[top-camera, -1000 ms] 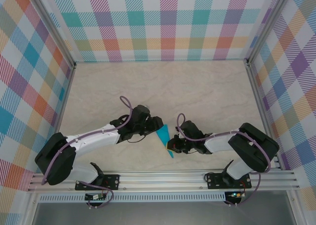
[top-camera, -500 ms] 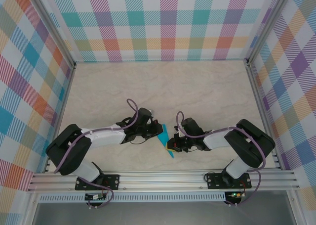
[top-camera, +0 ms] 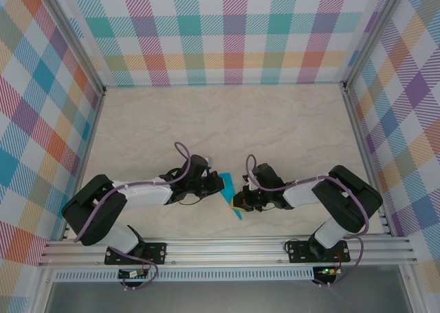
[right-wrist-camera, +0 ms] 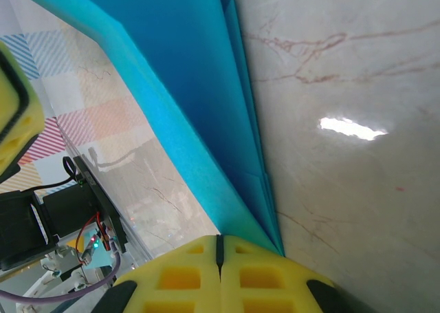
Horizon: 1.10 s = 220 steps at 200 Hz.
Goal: Fold a paper plane with a square sheet of paper (pick it up from the middle)
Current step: Fold the wing for the fifth time at the center of the table.
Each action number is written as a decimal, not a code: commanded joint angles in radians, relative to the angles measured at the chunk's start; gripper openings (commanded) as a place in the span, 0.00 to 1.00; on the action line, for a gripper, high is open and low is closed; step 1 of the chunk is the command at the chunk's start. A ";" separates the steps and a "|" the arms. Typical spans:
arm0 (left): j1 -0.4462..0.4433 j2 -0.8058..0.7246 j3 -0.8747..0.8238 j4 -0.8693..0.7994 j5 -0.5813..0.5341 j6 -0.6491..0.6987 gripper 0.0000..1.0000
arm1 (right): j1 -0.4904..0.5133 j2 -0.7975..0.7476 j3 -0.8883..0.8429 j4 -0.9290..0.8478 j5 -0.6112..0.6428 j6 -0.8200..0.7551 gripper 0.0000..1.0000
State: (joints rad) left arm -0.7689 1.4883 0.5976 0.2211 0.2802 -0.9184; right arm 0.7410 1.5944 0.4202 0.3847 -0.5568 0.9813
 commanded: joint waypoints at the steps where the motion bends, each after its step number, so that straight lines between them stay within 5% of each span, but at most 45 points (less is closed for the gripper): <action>1: 0.010 0.004 0.000 0.046 0.015 0.029 0.00 | 0.009 0.065 -0.024 -0.106 0.068 -0.009 0.00; 82: 0.039 0.132 -0.010 0.128 -0.044 0.053 0.00 | 0.009 0.086 -0.027 -0.107 0.060 -0.011 0.00; 220: 0.163 0.167 0.000 0.027 -0.034 0.131 0.00 | 0.009 0.078 -0.046 -0.145 0.044 -0.038 0.00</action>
State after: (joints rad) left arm -0.6636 1.6447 0.5934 0.3161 0.3035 -0.8333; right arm 0.7338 1.6043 0.4198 0.3916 -0.5774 0.9695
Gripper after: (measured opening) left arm 0.047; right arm 0.043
